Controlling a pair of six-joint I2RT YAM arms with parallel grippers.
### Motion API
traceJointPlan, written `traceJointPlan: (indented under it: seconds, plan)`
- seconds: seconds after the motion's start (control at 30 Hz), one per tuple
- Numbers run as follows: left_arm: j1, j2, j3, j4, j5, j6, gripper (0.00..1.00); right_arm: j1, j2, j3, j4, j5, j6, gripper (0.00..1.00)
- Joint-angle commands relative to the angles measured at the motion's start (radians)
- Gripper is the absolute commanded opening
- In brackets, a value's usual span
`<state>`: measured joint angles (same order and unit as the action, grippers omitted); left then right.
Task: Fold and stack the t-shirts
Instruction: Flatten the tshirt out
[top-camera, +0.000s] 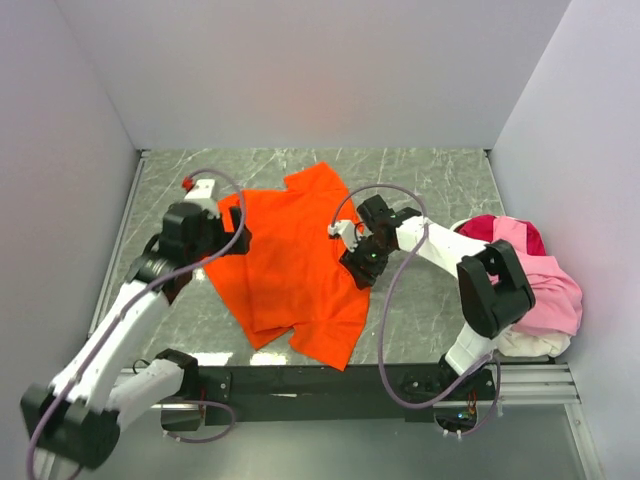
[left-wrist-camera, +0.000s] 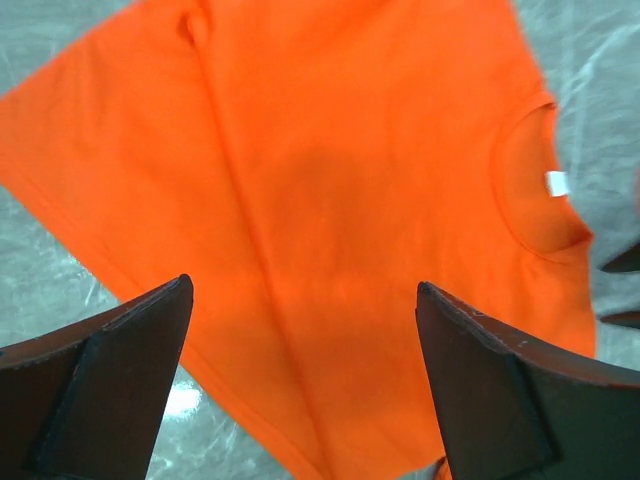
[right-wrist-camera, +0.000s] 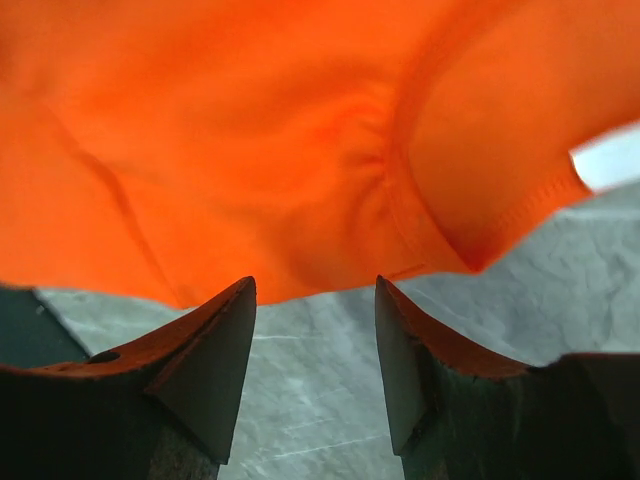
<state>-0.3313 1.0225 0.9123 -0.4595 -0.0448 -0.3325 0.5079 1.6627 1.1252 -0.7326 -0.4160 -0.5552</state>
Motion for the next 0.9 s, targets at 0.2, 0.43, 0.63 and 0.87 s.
traceJointPlan:
  seconds: [0.2, 0.43, 0.63, 0.87]
  plan:
    - [0.003, -0.219, -0.179, 0.122, -0.021, 0.049, 1.00, -0.020, 0.088, 0.004, 0.151, 0.220, 0.235, 0.57]
    - [0.003, -0.248, -0.184, 0.131, -0.013, 0.049, 0.99, -0.031, 0.183, 0.047, 0.131, 0.201, 0.265, 0.45]
    - [0.003, -0.268, -0.191, 0.145, 0.025, 0.052, 0.99, -0.089, 0.160, 0.067, 0.122, 0.247, 0.267, 0.00]
    - [0.002, -0.234, -0.205, 0.182, 0.173, 0.072, 0.99, -0.386, 0.232, 0.292, 0.079, 0.402, 0.198, 0.00]
